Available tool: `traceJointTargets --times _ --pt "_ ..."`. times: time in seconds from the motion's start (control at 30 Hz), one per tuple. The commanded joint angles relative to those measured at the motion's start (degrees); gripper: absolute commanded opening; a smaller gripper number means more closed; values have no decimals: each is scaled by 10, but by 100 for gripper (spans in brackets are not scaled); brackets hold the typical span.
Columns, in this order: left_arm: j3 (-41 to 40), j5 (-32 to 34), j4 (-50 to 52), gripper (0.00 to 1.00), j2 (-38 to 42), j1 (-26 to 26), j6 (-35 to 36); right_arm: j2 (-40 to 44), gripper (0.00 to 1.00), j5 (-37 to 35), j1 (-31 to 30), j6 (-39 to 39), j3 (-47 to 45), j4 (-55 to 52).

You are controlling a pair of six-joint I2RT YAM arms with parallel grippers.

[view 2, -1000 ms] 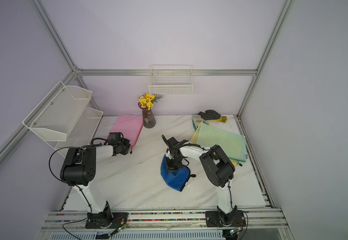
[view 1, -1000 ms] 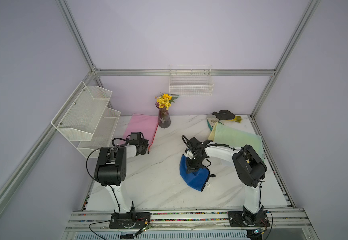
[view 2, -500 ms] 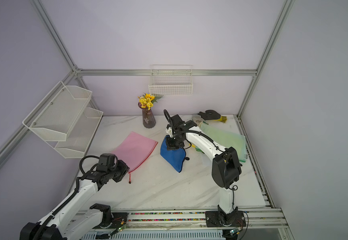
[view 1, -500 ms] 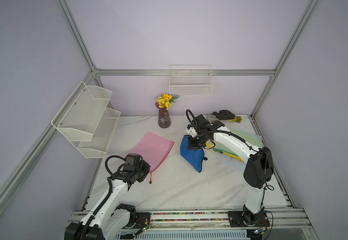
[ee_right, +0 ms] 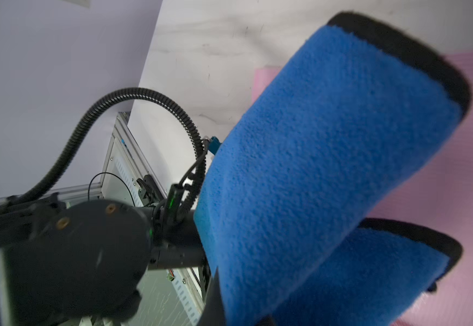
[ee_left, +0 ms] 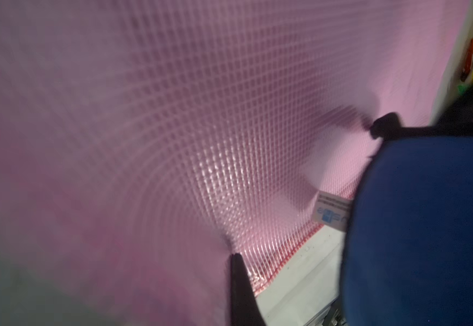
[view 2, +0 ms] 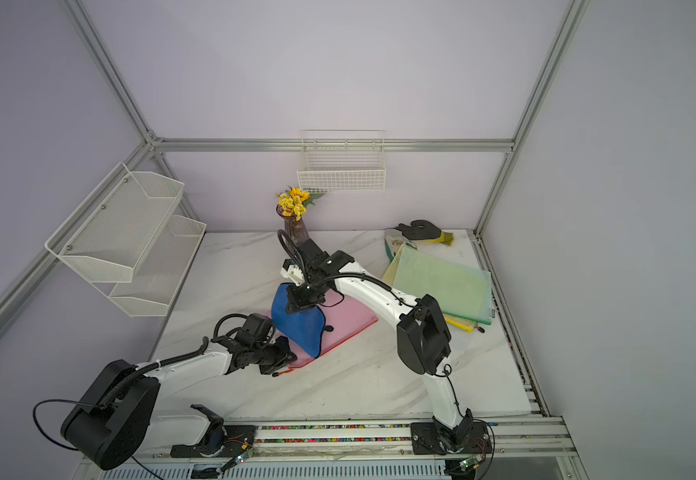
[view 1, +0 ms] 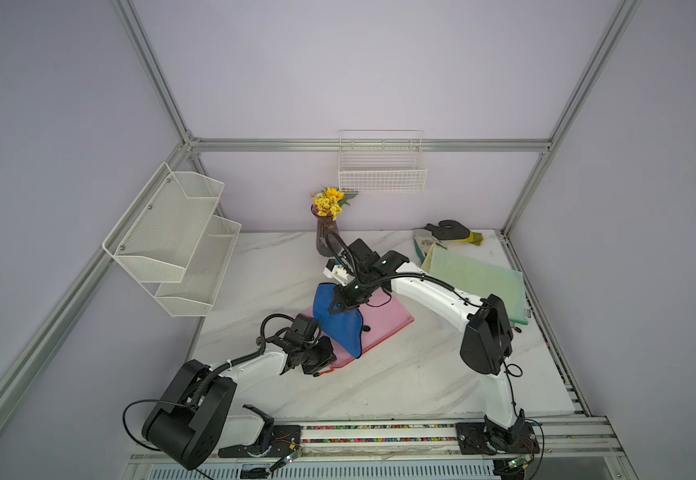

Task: Wipe the document bag
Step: Wipe the dirt from the document bag.

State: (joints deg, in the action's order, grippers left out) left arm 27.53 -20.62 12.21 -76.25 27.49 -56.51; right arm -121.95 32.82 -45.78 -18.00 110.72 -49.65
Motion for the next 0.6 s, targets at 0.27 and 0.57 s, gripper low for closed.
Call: traceJointTargets --times 0.27,0.57 --pt "-49 102 166 0 84 13 -34 -103 0 -125 52 -19 -63 63" --pt "-58 149 229 0 162 -10 -52 -46 0 -420 114 58 -125 -49"
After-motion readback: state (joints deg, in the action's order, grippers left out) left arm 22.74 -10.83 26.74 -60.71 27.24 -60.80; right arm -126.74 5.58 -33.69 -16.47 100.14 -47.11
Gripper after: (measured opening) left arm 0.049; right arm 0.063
